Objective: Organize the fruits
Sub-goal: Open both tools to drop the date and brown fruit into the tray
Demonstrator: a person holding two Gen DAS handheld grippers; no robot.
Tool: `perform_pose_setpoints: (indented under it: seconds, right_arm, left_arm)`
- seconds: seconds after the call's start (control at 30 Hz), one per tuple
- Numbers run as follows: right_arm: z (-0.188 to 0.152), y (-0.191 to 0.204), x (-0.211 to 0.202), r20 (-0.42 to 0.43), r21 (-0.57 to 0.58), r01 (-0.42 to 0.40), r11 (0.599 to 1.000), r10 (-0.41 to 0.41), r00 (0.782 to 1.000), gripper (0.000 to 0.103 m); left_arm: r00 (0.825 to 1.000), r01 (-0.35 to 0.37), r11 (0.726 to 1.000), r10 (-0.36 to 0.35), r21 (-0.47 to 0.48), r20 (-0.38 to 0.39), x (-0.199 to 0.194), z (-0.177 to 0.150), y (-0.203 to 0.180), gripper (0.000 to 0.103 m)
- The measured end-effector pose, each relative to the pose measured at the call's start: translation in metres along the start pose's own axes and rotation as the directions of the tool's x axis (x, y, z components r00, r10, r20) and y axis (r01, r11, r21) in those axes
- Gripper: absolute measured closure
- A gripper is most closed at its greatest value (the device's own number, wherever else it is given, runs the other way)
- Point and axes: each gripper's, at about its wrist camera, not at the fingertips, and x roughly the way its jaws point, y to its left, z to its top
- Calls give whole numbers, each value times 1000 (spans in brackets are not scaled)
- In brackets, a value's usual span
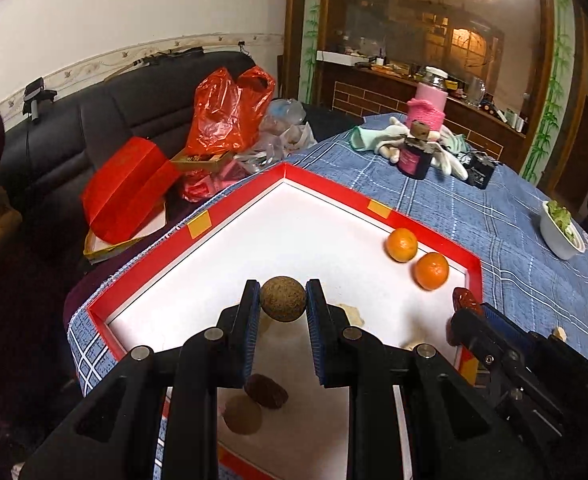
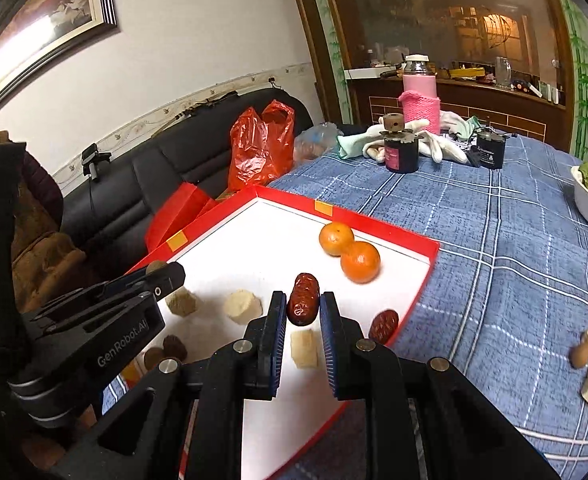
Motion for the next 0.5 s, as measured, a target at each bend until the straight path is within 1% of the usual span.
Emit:
perform_pose_setpoints:
  seconds: [0.1,0.27,0.37,0.4,0.43,0.47,0.5]
  right_arm:
    - [5,0,10,-23,2,0,1000,0,1000,83]
    - [6,2,24,-47,2,0,1000,0,999,83]
    - [5,0,32,-79,6,4,1000,-3,997,83]
    - [4,0,34,-89,4,8,1000,-8,996,80]
    - [3,0,34,-89,2,9,1000,-9,996,74]
    - [3,0,33,-87,3,10,1000,-9,996,70]
    - [2,-1,28,-76,8,7,1000,-6,997,64]
  left_arm:
    - [1000,-10,1000,10,-2,-15,7,2,1,82]
    - [999,-29,1000,28,-6,-37,14,4,4,82]
    - [996,-43,999,41,-24,-75,21,4,7,82]
    - [995,-47,998,43,-41,-86,22,3,10,82]
    - [994,-53,997,49,-46,-95,24,3,11,81]
    - [992,-61,997,55,-54,-110,25,3,13,66]
    - [991,-66,996,58,-62,-124,26,2,15,44]
